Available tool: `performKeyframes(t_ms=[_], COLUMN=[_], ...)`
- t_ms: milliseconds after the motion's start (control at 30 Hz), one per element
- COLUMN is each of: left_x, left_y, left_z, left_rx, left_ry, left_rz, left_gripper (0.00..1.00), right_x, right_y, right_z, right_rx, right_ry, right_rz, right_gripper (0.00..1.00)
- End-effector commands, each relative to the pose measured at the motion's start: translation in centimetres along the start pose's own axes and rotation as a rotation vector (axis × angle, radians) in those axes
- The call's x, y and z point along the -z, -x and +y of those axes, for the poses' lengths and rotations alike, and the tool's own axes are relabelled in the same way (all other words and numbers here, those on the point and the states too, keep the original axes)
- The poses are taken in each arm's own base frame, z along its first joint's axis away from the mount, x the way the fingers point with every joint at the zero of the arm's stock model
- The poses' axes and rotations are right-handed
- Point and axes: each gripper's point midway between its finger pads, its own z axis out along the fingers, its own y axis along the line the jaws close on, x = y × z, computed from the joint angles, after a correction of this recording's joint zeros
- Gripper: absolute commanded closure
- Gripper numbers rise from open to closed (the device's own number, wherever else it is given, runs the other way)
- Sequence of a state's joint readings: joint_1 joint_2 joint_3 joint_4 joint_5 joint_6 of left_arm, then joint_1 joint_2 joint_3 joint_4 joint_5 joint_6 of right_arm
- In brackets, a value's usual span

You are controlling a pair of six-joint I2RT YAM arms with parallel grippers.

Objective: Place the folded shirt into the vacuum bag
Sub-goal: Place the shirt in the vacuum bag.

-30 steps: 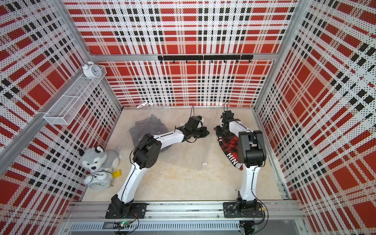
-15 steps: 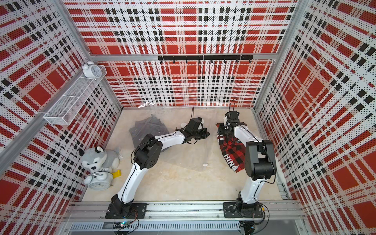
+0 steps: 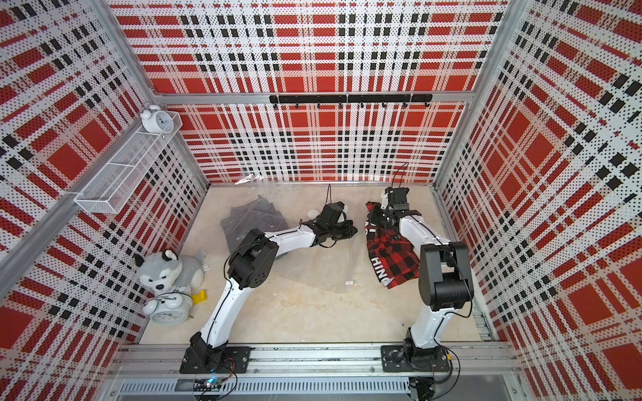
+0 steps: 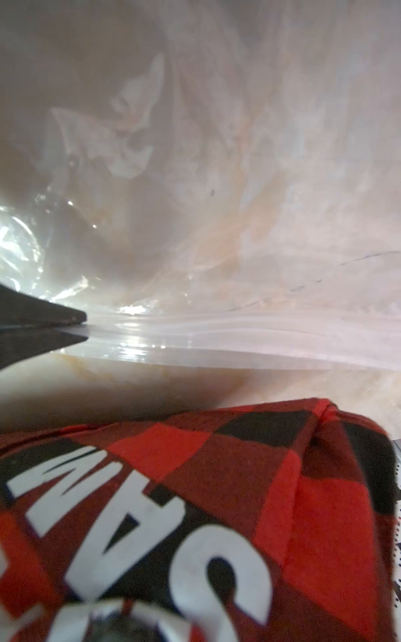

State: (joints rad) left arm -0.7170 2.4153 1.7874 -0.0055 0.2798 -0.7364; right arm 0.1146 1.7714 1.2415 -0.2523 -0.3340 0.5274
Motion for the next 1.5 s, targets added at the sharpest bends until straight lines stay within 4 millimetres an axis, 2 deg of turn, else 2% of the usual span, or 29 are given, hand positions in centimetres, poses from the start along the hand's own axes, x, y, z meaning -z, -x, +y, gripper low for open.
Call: performKeyframes(t_ms=[0,267,400,833,1133,1467], left_x=[0.5,2.4,3.4,5.8,7.1,8.4], left_y=[0.2,0.8,1.3,3.0,3.2,3.6], left_z=[-0.2,-2.3,-3.3,-4.8,-8.4,-8.2], left_rx=[-0.008,-0.002,-0.002,0.002,-0.010,-0.018], left_ry=[-0.005,-0.079,-0.104,-0.129,-0.233,-0.201], left_rz=[-0.008,-0.030,-0.048,-0.102,-0.112,-0.152], left_gripper=[1.00,1.00,1.00,1.00,1.00,1.00], right_x=[-1.8,-6.2,-7.3,-7.4,-8.2,-8.3], right_y=[0.2,-2.6,-3.9,-5.5,-6.6,-6.9], right_z=[2.4,-0.2,-1.4,-1.9,-3.6,-4.1], right_rx=[-0.003,-0.049,-0.068,-0.080,-0.116,-0.123], right_ry=[0.068,0.035,0.012,0.038,0.005,-0.008], right_rz=[-0.018,0.057,0.085,0.107,0.138,0.147], right_gripper=[1.00,1.00,1.00,1.00,1.00,1.00])
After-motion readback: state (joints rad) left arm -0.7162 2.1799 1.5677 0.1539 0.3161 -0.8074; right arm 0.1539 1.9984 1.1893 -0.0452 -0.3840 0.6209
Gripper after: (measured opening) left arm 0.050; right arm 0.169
